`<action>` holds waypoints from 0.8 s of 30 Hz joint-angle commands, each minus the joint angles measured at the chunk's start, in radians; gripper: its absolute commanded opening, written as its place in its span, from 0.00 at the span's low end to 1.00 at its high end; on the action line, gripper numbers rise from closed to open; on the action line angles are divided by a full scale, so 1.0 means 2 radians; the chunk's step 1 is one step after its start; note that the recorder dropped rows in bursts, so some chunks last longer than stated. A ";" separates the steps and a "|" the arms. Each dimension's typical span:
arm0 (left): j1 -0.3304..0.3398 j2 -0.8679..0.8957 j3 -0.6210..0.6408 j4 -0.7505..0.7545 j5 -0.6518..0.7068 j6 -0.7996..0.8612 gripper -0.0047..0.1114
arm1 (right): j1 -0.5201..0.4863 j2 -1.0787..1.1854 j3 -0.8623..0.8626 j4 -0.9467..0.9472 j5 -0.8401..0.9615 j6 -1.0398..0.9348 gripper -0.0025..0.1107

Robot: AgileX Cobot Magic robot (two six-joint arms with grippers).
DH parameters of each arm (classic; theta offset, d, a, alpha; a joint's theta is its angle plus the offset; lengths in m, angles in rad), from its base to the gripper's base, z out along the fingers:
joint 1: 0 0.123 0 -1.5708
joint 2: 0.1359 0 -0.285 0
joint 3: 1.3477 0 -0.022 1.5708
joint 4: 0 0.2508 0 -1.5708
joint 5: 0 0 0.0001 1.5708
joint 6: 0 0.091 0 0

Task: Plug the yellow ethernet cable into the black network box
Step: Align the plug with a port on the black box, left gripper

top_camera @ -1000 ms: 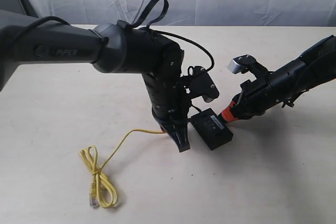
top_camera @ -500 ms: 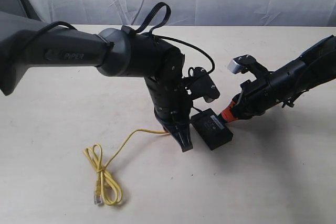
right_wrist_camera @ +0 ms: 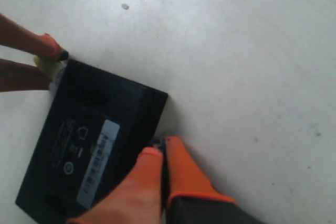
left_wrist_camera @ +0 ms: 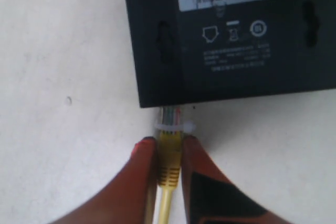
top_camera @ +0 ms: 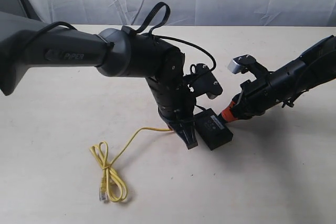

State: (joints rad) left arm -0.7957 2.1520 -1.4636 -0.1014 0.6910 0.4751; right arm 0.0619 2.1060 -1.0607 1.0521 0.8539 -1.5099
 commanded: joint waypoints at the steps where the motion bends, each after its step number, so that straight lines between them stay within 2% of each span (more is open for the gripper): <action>1: -0.002 0.003 -0.003 -0.007 -0.009 0.000 0.04 | -0.001 0.003 -0.001 -0.002 -0.011 -0.002 0.01; 11: -0.002 0.009 -0.003 -0.016 -0.015 0.024 0.04 | -0.001 0.003 -0.001 0.002 -0.011 -0.002 0.01; 24: -0.002 -0.006 -0.003 -0.006 0.014 0.030 0.04 | -0.001 0.003 -0.002 0.009 -0.020 -0.004 0.01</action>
State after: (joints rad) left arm -0.7957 2.1637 -1.4697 -0.1148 0.6836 0.5312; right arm 0.0619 2.1060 -1.0607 1.0617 0.8439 -1.5103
